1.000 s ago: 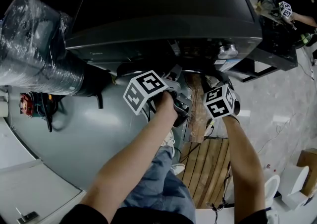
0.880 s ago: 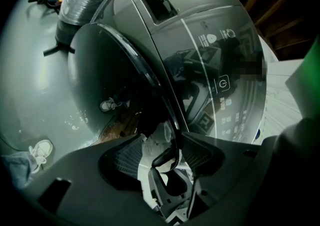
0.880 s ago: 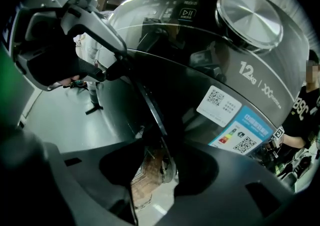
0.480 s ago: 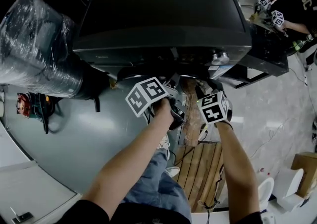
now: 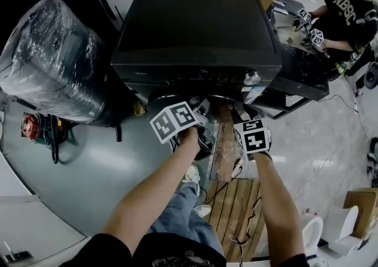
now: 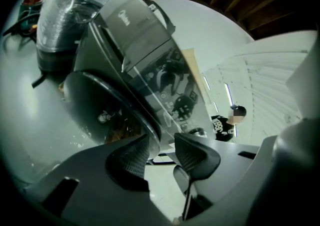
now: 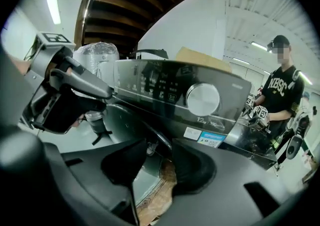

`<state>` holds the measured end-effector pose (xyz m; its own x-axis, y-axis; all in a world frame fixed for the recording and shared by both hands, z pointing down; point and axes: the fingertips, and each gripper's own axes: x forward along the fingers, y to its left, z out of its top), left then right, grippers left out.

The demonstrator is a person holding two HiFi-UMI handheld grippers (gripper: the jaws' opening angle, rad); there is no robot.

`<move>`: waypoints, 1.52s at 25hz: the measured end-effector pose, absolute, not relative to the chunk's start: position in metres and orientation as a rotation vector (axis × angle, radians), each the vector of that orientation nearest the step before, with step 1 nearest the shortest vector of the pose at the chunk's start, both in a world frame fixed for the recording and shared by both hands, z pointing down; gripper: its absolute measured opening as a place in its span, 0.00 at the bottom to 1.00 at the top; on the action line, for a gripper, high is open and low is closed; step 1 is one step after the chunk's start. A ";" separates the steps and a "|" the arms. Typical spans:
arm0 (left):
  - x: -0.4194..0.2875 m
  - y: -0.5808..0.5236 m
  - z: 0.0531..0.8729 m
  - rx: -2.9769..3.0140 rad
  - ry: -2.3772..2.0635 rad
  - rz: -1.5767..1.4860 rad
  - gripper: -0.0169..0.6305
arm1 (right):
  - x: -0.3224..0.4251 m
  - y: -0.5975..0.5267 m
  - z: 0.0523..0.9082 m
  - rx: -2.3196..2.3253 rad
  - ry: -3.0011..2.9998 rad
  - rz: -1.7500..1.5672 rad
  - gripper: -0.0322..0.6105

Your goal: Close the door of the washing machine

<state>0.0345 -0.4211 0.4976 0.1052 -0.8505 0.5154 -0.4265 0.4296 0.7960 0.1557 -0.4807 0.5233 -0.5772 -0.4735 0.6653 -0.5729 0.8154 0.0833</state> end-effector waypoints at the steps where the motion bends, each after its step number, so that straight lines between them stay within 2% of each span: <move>1: 0.036 -0.417 0.488 1.213 -1.518 -0.439 0.30 | 0.157 -0.477 0.513 0.776 -2.303 0.190 0.30; 19: 0.045 -0.321 0.336 1.698 -1.753 -0.075 0.26 | 0.157 -0.394 0.342 0.818 -2.548 0.188 0.21; 29: 0.038 -0.286 0.286 1.906 -1.872 0.180 0.23 | 0.158 -0.357 0.282 0.868 -2.643 0.187 0.18; 38: -0.004 -0.268 0.262 2.048 -1.923 0.343 0.19 | 0.142 -0.325 0.245 0.977 -2.689 0.177 0.16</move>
<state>-0.0038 -0.2684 0.2625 0.0702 -0.9224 0.3799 -0.9968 -0.0507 0.0613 0.1418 -0.3250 0.2453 -0.7345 -0.6105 0.2964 -0.6441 0.7646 -0.0212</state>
